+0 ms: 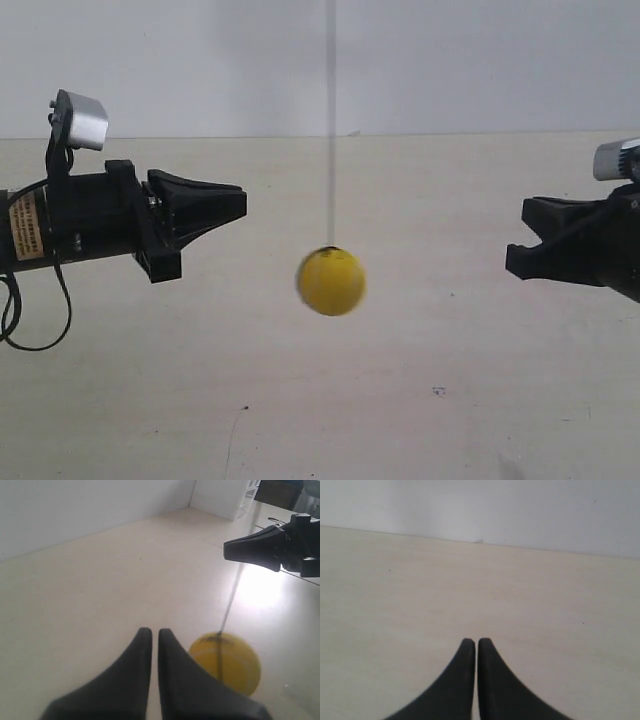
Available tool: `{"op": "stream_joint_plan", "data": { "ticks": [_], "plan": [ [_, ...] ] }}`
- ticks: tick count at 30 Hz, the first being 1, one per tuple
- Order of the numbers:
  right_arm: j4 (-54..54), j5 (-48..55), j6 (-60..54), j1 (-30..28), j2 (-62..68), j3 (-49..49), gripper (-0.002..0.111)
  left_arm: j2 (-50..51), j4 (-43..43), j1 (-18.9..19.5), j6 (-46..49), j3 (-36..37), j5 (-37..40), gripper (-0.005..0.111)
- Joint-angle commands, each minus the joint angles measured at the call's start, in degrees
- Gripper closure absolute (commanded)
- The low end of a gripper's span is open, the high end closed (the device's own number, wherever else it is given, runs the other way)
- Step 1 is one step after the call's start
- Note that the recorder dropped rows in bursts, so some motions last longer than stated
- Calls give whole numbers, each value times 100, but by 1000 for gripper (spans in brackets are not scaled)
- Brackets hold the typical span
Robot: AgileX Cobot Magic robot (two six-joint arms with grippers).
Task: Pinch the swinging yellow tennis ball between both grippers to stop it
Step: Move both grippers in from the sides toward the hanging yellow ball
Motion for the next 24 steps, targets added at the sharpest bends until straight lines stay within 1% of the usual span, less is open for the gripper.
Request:
{"op": "stream_joint_plan", "data": {
  "ticks": [1, 3, 6, 8, 9, 15, 20, 24],
  "plan": [
    [-284, -169, 67, 10, 26, -24, 108, 15, 60, -64, 19, -33, 32, 102],
    [-400, -234, 123, 10, 26, -24, 108, 15, 38, -122, 46, -33, 32, 102],
    [-423, -233, 123, 10, 37, -24, 108, 94, -3, -344, 303, -33, 32, 102],
    [-461, -315, 123, 10, 186, -33, 108, 258, -40, -514, 317, -138, 50, 102],
    [-474, -374, 123, 10, 251, -33, 108, 312, -22, -541, 317, -169, 66, 102],
    [-685, -806, 196, 10, 729, -63, 108, 546, 74, -586, 264, -296, 148, 102],
    [-1321, -906, 455, 10, 1041, -295, 108, 544, 63, -586, 279, -320, 148, 102],
    [-1401, -978, 470, 10, 1155, -331, 108, 544, 73, -586, 279, -319, 148, 102]
  ]
}}
